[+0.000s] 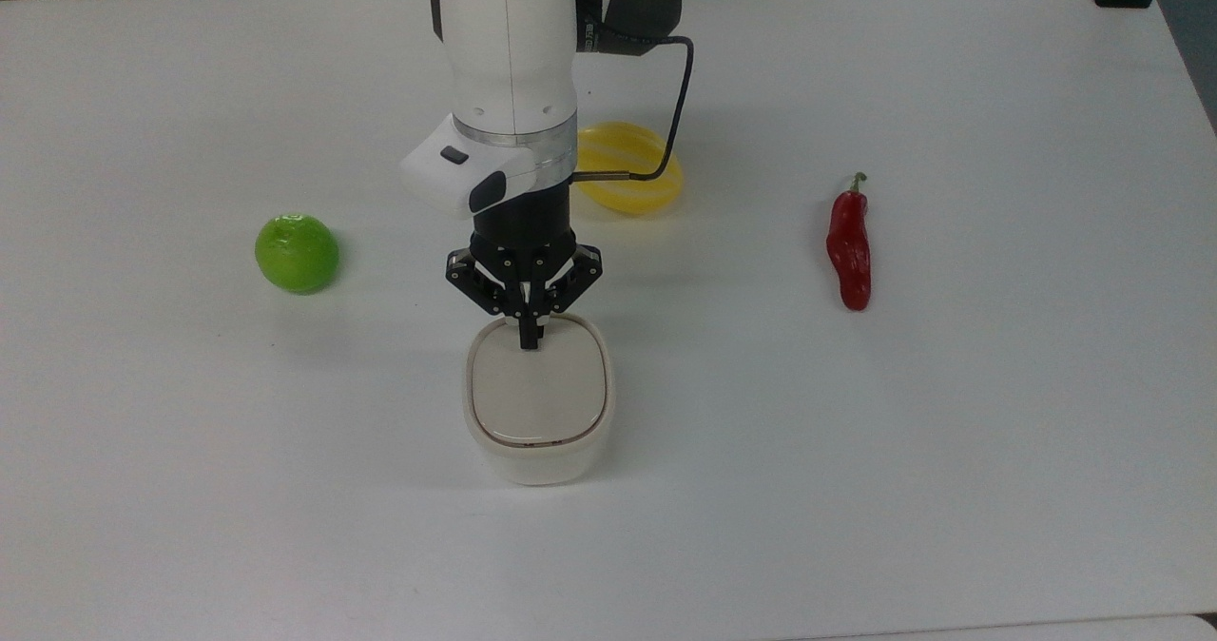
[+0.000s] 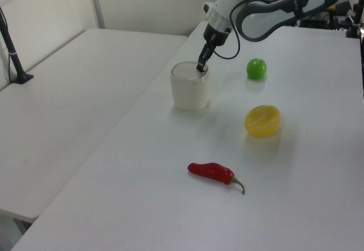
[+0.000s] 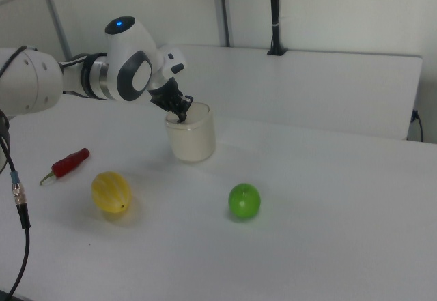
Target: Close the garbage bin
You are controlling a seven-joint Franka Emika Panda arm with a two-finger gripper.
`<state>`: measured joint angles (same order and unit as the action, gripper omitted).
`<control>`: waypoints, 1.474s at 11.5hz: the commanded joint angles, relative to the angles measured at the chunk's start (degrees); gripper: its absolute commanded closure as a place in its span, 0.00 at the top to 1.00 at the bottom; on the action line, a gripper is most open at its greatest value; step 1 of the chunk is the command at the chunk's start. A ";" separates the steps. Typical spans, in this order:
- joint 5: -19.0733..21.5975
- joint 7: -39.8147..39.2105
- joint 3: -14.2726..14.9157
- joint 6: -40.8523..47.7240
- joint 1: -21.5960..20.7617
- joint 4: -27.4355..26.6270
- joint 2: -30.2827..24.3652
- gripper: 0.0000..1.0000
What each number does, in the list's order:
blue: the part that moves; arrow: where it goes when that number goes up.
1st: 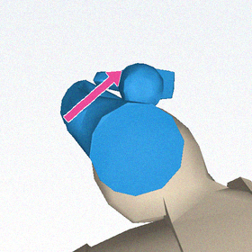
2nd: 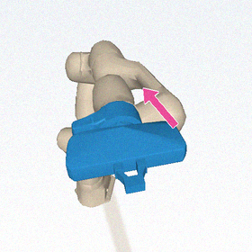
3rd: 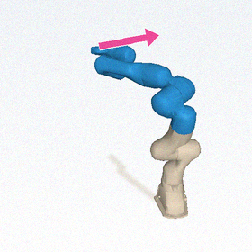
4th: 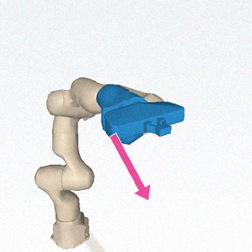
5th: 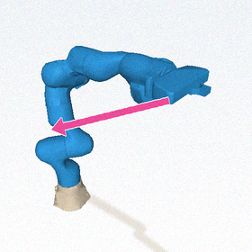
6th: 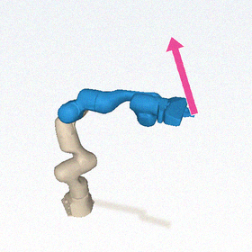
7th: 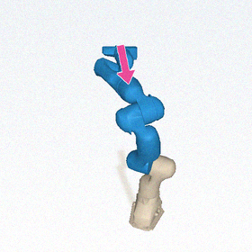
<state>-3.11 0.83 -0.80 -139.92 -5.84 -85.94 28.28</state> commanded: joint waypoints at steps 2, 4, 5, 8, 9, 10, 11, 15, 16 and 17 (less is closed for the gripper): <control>1.09 0.31 0.36 1.14 -1.11 -0.72 -3.39 0.00; 1.53 0.75 0.36 3.05 -0.93 -0.72 -6.38 0.00; 1.53 0.76 0.36 6.20 -0.84 -0.72 -7.96 0.00; 1.27 0.49 0.45 16.57 -0.67 -0.80 -11.56 0.00; 1.27 0.32 0.71 20.61 -0.58 -0.89 -12.97 0.00; 1.18 0.49 0.88 24.74 -0.58 -0.98 -14.46 0.00; 1.01 0.67 0.97 29.13 -0.49 -1.07 -15.87 0.00; -0.05 0.84 1.06 46.47 0.30 -4.30 -24.56 0.00; -0.22 0.84 0.97 46.66 0.74 -7.71 -27.80 0.08; -0.23 0.84 0.97 46.84 1.44 -10.71 -30.18 0.24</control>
<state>-2.82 1.22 0.11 -93.30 -5.37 -87.15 6.00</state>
